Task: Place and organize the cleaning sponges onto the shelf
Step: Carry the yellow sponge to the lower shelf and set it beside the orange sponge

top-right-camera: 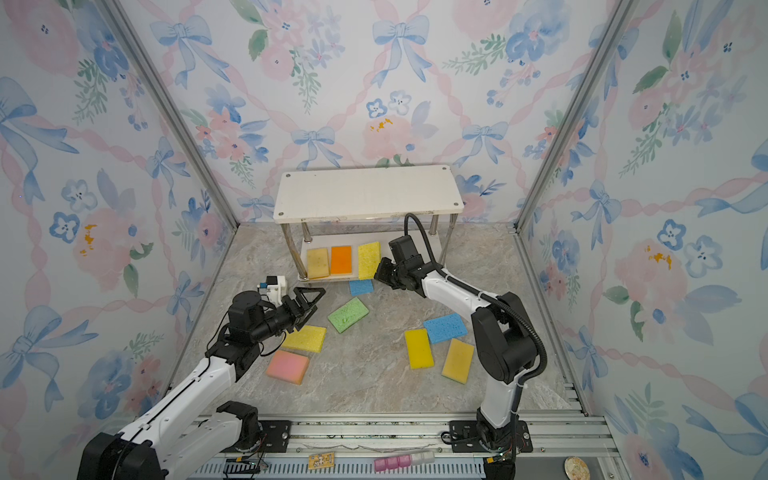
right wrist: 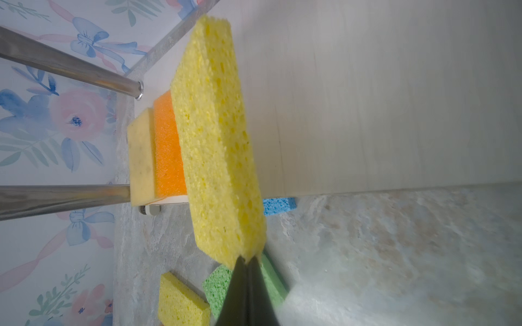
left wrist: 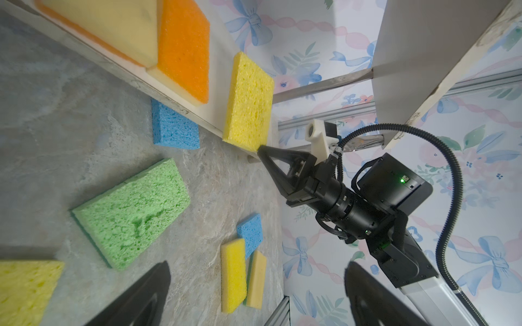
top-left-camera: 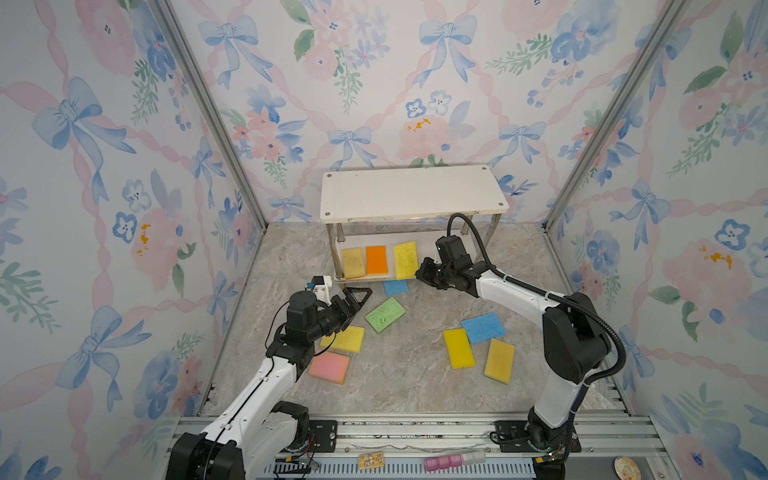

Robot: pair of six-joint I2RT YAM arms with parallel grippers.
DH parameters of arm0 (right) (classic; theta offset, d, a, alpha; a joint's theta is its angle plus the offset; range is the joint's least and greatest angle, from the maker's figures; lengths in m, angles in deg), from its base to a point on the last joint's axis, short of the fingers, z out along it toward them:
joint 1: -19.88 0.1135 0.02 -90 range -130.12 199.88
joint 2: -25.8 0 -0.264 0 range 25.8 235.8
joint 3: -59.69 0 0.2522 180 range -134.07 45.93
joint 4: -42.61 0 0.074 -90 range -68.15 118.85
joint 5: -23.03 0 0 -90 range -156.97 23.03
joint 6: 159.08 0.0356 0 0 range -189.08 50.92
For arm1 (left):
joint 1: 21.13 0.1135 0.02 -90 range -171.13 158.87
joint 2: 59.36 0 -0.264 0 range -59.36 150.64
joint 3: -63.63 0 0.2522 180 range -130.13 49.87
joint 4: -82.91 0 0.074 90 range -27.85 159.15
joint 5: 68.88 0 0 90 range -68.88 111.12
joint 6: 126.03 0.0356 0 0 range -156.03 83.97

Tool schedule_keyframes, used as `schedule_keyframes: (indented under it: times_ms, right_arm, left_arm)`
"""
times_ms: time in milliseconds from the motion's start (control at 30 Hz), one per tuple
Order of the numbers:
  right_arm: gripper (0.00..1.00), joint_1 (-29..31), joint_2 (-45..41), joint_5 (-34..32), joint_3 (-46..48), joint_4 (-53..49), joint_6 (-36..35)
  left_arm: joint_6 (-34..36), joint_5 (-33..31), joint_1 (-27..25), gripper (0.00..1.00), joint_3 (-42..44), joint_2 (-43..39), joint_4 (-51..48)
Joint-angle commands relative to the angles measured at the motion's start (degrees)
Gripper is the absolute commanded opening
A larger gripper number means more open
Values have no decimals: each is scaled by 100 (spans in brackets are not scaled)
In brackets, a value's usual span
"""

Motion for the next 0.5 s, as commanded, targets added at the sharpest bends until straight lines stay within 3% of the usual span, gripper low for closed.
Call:
schedule_keyframes:
  times_ms: [0, 467]
  right_arm:
    - [0, -74, 303, -89, -349, 355, -97]
    - [0, -184, 986, 299, -1054, 103, -180]
  left_arm:
    - [135, 43, 38, 98, 101, -74, -213]
    - [210, 47, 47, 98, 102, -12, -294]
